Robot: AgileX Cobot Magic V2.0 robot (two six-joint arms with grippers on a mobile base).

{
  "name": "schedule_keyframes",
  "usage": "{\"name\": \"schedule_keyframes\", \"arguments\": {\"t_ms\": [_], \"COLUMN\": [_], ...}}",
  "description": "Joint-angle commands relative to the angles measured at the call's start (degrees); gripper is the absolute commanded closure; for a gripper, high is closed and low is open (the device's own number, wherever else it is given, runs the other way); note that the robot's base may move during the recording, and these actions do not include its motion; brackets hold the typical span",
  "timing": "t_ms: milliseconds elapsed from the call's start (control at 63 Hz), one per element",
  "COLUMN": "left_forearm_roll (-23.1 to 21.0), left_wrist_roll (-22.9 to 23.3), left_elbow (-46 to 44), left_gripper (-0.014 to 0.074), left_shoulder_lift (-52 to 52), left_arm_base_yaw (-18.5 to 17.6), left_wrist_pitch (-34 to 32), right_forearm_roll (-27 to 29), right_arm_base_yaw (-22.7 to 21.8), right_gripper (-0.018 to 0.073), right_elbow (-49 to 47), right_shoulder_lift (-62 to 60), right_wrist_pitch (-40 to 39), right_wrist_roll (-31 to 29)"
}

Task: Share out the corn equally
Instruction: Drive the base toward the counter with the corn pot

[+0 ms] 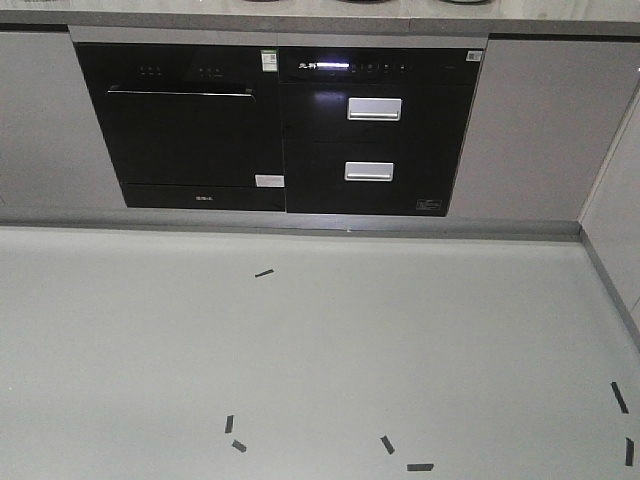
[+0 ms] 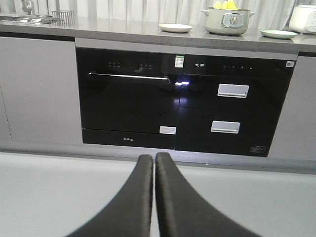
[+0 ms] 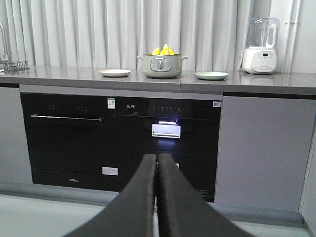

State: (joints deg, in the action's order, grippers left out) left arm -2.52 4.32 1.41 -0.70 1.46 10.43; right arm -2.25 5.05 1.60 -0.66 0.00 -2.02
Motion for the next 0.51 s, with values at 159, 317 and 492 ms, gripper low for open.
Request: {"name": "schedule_keyframes", "arguments": {"t_ms": [159,317,492], "left_forearm_roll": [-0.46,-0.46,-0.46], "left_wrist_roll": [0.15,0.15,0.15], "left_elbow": [-1.29,-1.29,-1.29], "left_gripper": [0.0602,0.0602,0.0602], "left_shoulder_lift": [-0.81,-0.81,-0.81], "left_arm_base_yaw": [-0.01,-0.01,-0.01], "left_wrist_pitch": [-4.05,-4.05,-4.05], "right_forearm_roll": [-0.47,-0.47,-0.47], "right_arm_base_yaw": [-0.45,-0.45,-0.45], "right_gripper": [0.0564,0.0564,0.0564], "right_elbow": [1.08,1.08,1.08], "right_shoulder_lift": [-0.48,-0.48,-0.48], "right_wrist_pitch": [-4.67,-4.67,-4.67], "right_wrist_roll": [-0.39,-0.39,-0.39]}}
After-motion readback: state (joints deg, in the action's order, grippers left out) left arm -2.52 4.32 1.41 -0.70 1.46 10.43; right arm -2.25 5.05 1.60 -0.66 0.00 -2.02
